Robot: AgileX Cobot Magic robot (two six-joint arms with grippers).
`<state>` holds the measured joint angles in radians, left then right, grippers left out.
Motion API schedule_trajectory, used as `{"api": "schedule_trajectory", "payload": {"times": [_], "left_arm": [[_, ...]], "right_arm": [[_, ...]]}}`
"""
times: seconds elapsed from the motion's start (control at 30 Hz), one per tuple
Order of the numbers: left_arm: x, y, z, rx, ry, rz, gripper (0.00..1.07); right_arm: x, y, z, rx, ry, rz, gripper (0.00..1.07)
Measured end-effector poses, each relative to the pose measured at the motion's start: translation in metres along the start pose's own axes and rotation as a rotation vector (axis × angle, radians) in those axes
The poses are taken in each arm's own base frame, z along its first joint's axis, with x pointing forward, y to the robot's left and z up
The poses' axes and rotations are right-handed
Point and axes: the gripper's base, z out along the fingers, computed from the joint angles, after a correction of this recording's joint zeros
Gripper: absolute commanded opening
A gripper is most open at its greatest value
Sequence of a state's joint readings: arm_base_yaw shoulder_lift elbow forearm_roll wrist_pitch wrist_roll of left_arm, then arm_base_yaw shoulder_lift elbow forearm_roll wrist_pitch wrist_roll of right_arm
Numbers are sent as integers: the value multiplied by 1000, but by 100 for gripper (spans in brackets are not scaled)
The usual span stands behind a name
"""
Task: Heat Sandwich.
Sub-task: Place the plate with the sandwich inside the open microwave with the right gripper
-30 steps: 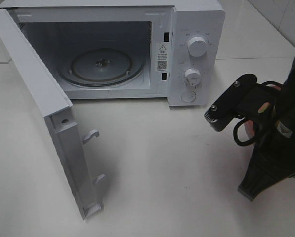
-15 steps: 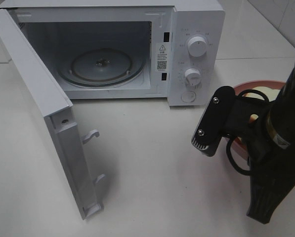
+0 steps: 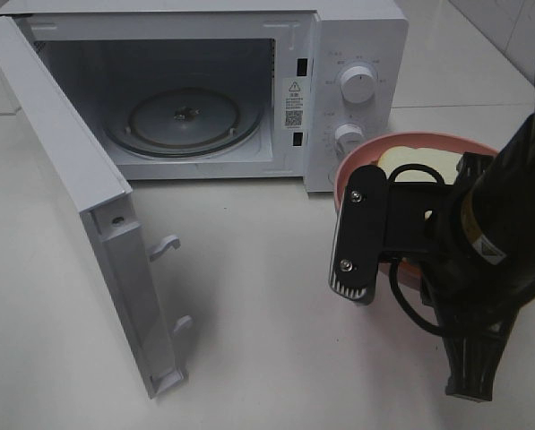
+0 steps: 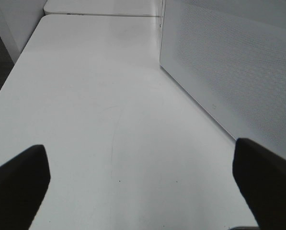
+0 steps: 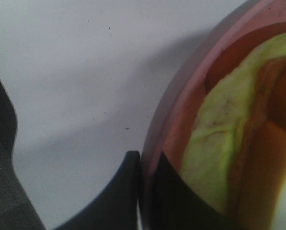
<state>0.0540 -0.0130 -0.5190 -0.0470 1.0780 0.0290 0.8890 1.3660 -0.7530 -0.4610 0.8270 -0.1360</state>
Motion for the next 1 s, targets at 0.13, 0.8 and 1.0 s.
{"api": "schedule_trajectory", "payload": {"times": [0.13, 0.8, 1.0], "left_arm": [[0, 0, 0, 0, 0, 0, 96], [0, 0, 0, 0, 0, 0, 96], [0, 0, 0, 0, 0, 0, 96]], "right_arm": [[-3, 0, 0, 6, -32, -82, 1], [-14, 1, 0, 25, -155, -376, 2], [-15, 3, -1, 22, -172, -583, 0]]}}
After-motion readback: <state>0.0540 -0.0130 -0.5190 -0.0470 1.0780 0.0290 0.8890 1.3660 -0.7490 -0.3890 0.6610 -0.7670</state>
